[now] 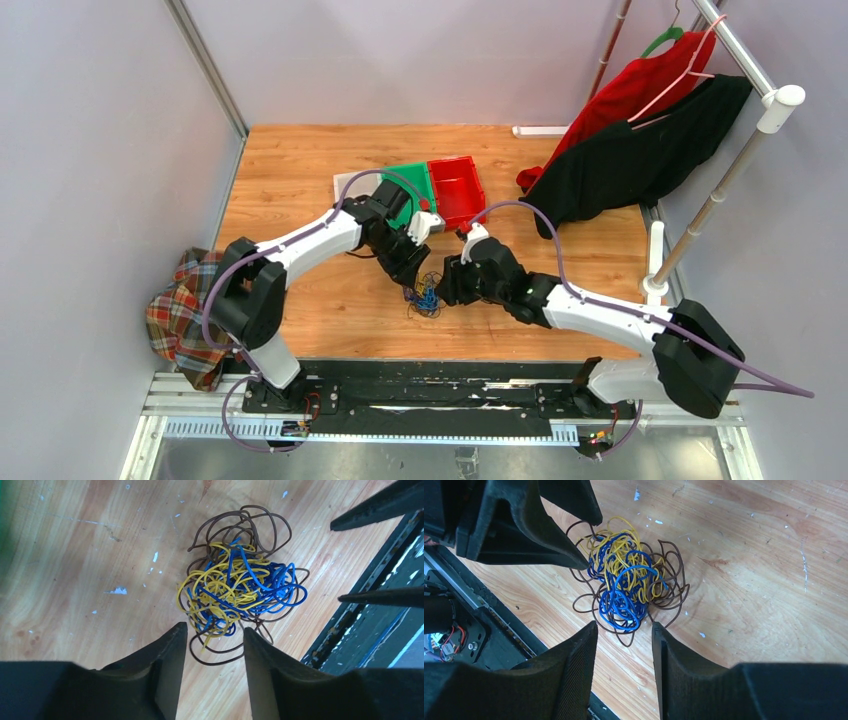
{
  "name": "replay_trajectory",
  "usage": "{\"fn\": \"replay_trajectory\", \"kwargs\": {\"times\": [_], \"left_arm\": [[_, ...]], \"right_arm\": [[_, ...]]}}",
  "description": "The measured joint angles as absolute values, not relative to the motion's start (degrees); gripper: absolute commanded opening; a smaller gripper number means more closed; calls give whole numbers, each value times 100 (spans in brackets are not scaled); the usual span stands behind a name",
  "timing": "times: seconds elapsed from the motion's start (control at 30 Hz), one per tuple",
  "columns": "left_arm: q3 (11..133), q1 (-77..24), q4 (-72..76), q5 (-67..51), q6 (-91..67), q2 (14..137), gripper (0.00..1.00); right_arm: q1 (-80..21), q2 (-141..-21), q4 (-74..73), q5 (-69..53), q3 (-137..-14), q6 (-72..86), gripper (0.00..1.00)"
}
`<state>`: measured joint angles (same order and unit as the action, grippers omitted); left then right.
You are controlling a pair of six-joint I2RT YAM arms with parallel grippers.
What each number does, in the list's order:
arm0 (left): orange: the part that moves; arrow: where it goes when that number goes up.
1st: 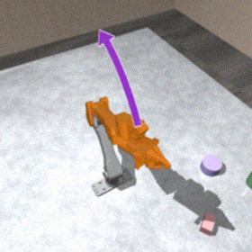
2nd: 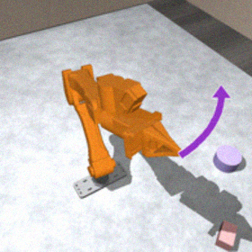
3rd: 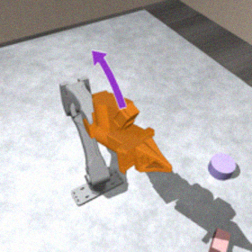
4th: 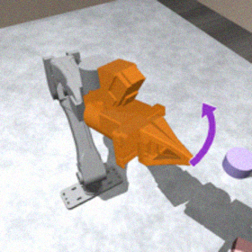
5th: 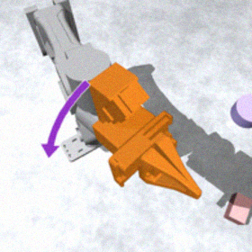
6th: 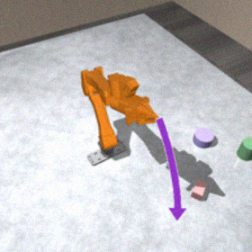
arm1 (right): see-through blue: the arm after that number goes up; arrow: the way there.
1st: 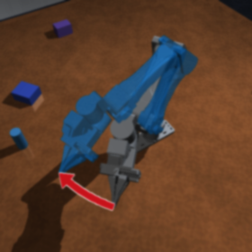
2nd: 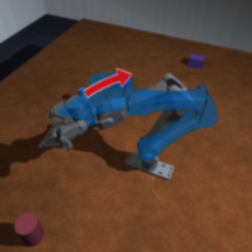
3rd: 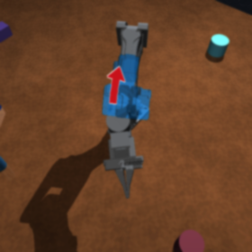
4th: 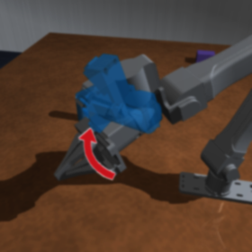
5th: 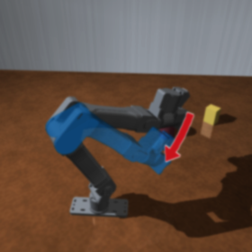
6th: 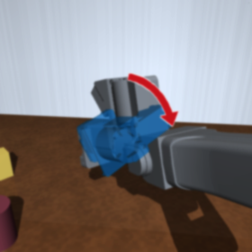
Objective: Untangle the cables
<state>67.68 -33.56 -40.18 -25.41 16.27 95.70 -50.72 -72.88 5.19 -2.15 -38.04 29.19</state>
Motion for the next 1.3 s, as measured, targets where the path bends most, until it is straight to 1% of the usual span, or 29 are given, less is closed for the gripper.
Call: {"fn": "replay_trajectory", "kwargs": {"times": [0.03,0.07,0.2,0.23,0.3,0.4,0.47,0.63,0.73,0.93,1.3], "left_arm": [[6748,-3356,-4007,-2539,1629,9561,51],[6735,-3356,-3988,-2534,1612,9561,46],[6726,-3356,-3870,-2502,1594,9564,19],[6729,-3356,-3854,-2486,1608,9574,14],[6742,-3356,-3876,-2475,1623,9601,6],[6783,-3356,-3990,-2493,1645,9601,1],[6796,-3356,-4049,-2517,1651,9544,1],[6792,-3356,-4261,-2587,1594,9019,1],[6794,-3356,-4401,-2689,1553,8663,1],[6873,-3356,-4742,-2926,1378,8331,1],[7190,-3356,-5207,-3347,1177,7929,1]], "right_arm": [[-5072,-7310,556,-215,-3806,2923,42],[-5072,-7323,578,-215,-3806,2926,41],[-5072,-7395,655,-220,-3813,2952,36],[-5072,-7422,668,-224,-3813,2958,35],[-5072,-7470,690,-237,-3813,2969,34],[-5072,-7522,718,-242,-3828,2978,34],[-5072,-7548,742,-244,-3863,2976,35],[-5072,-7609,858,-244,-3970,2963,47],[-5074,-7594,980,-237,-3970,2926,51],[-5280,-7439,1197,-45,-3986,2624,53],[-5468,-7470,2139,154,-4029,2180,53]]}}
